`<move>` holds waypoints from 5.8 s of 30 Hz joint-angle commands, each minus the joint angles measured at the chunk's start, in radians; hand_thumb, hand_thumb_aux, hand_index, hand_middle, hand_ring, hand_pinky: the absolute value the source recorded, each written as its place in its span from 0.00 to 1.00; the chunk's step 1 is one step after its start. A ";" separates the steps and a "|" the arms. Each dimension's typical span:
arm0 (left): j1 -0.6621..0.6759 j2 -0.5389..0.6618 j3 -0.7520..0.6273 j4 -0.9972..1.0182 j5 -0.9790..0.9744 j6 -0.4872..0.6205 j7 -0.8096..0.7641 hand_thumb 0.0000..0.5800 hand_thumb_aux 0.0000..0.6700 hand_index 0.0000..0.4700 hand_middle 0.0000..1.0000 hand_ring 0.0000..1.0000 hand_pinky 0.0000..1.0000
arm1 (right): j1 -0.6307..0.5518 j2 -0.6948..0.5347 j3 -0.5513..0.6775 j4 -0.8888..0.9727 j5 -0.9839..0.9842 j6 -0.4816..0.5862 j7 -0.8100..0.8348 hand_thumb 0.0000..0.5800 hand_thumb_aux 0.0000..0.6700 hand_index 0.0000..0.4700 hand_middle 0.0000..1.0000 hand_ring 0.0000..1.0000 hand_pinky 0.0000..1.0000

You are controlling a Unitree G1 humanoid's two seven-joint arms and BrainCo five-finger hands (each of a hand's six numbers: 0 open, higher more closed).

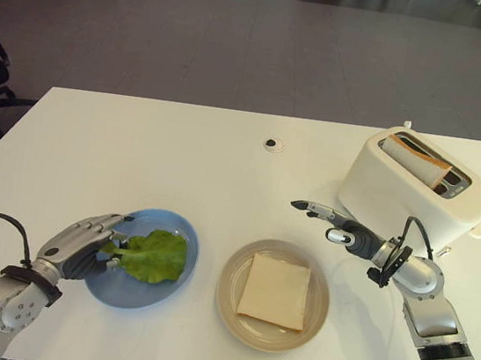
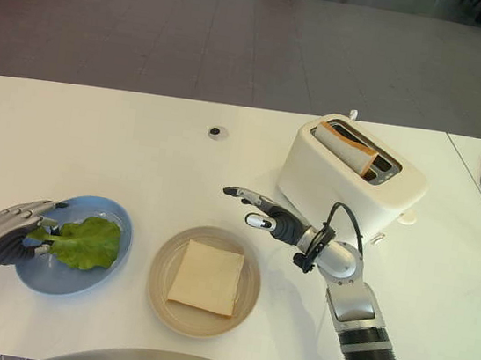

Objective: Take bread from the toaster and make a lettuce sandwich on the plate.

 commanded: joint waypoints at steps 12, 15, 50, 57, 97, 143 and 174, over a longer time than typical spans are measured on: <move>-0.080 -0.121 -0.082 -0.328 -0.308 0.052 -0.231 1.00 1.00 1.00 0.00 0.00 0.00 | -0.028 -0.005 -0.041 0.051 0.004 -0.012 -0.014 0.00 0.00 0.00 0.00 0.00 0.00; -0.176 -0.199 -0.233 -0.378 -0.254 0.127 -0.266 1.00 1.00 1.00 0.00 0.00 0.00 | -0.035 -0.002 -0.049 0.065 0.004 -0.016 -0.018 0.00 0.00 0.00 0.00 0.00 0.00; -0.218 -0.399 -0.467 -0.290 -0.013 0.104 -0.081 0.00 0.00 0.00 0.00 0.00 0.00 | -0.176 -0.058 -0.145 -0.004 -0.036 -0.112 -0.070 0.00 0.00 0.00 0.00 0.00 0.00; -0.134 -0.527 -0.408 -0.323 -0.276 0.083 -0.028 0.00 0.00 0.00 0.00 0.00 0.00 | -0.363 -0.312 -0.287 0.214 -0.260 -0.253 -0.213 0.00 0.00 0.00 0.00 0.00 0.00; -0.157 -0.546 -0.354 -0.243 -0.227 -0.006 -0.022 0.00 0.00 0.00 0.00 0.00 0.00 | -0.554 -0.366 -0.474 0.403 0.597 0.439 0.402 1.00 1.00 1.00 0.00 0.00 0.00; -0.100 -0.472 -0.365 -0.473 0.114 -0.129 -0.003 0.00 0.00 0.00 0.00 0.00 0.00 | -0.282 -0.124 0.120 -0.213 0.257 0.685 0.441 1.00 1.00 1.00 0.00 0.00 0.00; 0.000 -0.397 -0.337 -0.506 0.219 -0.229 -0.011 0.00 0.00 0.00 0.00 0.00 0.00 | -0.577 -0.030 0.201 0.088 0.141 0.500 0.708 1.00 1.00 1.00 0.00 0.00 0.00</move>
